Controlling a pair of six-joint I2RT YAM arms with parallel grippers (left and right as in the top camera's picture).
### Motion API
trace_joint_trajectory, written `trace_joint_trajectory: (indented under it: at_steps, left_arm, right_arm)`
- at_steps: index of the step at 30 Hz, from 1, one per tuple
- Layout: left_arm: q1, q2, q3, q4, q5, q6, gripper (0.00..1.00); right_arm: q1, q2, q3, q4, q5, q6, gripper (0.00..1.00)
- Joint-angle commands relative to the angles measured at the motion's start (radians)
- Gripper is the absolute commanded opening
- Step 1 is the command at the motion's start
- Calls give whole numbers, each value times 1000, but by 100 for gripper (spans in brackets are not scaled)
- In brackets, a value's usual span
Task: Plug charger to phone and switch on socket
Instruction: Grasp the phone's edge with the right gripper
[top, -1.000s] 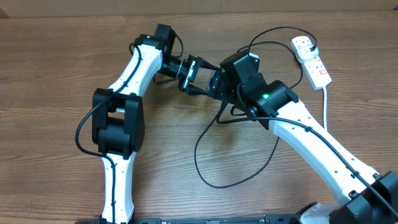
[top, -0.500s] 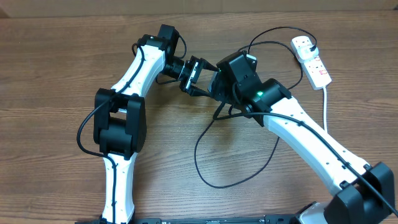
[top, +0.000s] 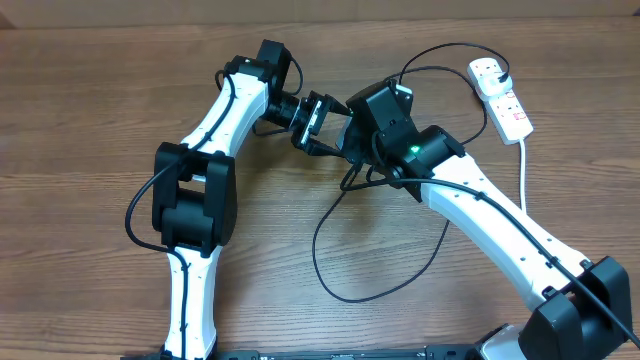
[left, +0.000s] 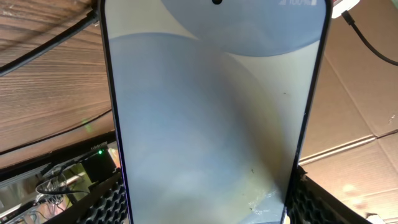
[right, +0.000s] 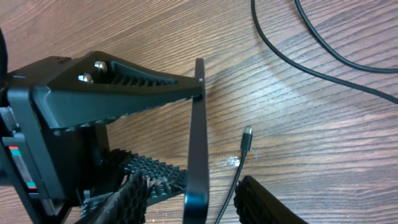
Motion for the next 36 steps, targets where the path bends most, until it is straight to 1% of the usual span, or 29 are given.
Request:
trace_joint_trajectory:
  at_steps: [1, 4, 6, 16, 21, 25, 27, 36]
  left_arm:
    - [-13, 2, 29, 1, 29, 6, 54]
    - [-14, 2, 28, 1, 29, 6, 54]
    - [-14, 2, 29, 1, 34, 6, 54]
    - [-14, 2, 28, 0, 37, 35, 54]
    - [-14, 1, 28, 1, 48, 41, 53]
    - [-14, 2, 28, 1, 56, 44, 54]
    - [-14, 2, 29, 2, 55, 44, 54]
    - [-14, 2, 29, 2, 55, 51, 54]
  right_arm:
    - [1, 5, 28, 4, 22, -3, 45]
    - [1, 5, 28, 5, 22, -3, 45]
    - [1, 5, 28, 5, 22, -3, 42]
    - [1, 5, 28, 6, 19, -3, 39]
    - [1, 6, 28, 6, 19, -3, 34]
    - [1, 7, 28, 6, 19, -3, 33]
    - [1, 9, 28, 6, 19, -3, 31]
    - [1, 35, 28, 3, 0, -3, 25]
